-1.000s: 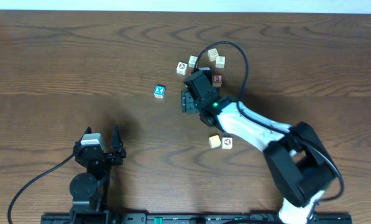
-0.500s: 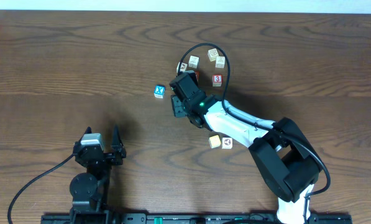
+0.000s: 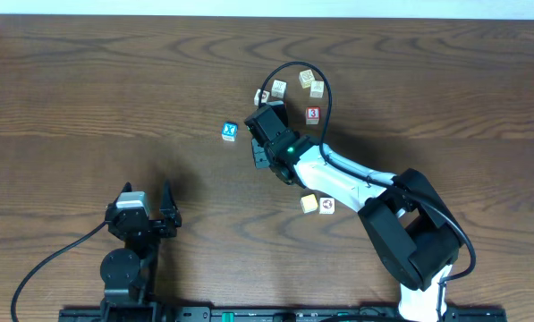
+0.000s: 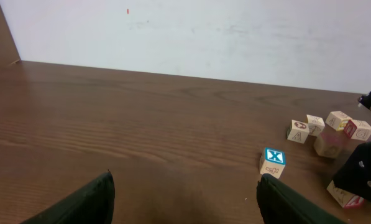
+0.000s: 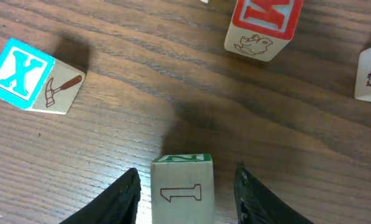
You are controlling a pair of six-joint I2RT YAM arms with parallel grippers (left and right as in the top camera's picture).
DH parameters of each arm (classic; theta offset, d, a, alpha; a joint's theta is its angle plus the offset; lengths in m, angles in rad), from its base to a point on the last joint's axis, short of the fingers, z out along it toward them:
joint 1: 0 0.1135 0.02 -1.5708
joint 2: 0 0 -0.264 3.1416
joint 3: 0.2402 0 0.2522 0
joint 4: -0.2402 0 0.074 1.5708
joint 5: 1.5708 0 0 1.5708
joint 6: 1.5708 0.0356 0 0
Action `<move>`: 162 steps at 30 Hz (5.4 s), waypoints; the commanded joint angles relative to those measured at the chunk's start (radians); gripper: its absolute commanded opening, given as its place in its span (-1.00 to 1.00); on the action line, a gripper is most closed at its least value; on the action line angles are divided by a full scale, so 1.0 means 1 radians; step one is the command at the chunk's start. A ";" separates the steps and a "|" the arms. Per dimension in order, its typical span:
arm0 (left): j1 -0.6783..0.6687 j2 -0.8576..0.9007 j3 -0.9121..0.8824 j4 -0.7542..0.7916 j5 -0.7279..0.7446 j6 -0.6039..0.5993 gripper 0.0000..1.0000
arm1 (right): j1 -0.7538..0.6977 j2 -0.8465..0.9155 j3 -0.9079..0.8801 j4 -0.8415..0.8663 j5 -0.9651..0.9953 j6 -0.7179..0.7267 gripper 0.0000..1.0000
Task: Lift 4 blocks
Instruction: 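Lower and grasp the green N block with the right gripper, then carry the N block to the front group and release beside the others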
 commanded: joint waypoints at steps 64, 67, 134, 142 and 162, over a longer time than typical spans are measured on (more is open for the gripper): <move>-0.003 -0.001 -0.016 -0.044 -0.019 -0.013 0.47 | -0.111 -0.212 0.059 -0.210 0.043 -0.079 -0.54; -0.003 -0.001 -0.016 -0.044 -0.019 -0.013 0.47 | -0.146 -0.298 0.059 -0.286 0.043 -0.079 -0.53; -0.003 -0.001 -0.016 -0.044 -0.019 -0.013 0.47 | -0.207 -0.435 -0.534 -0.239 -0.114 0.101 -0.31; -0.003 -0.001 -0.016 -0.044 -0.019 -0.013 0.47 | -0.208 -0.435 -0.534 -0.232 -0.095 0.101 0.02; -0.003 -0.001 -0.016 -0.044 -0.019 -0.013 0.47 | -0.224 -0.435 -0.446 -0.216 -0.028 0.073 0.31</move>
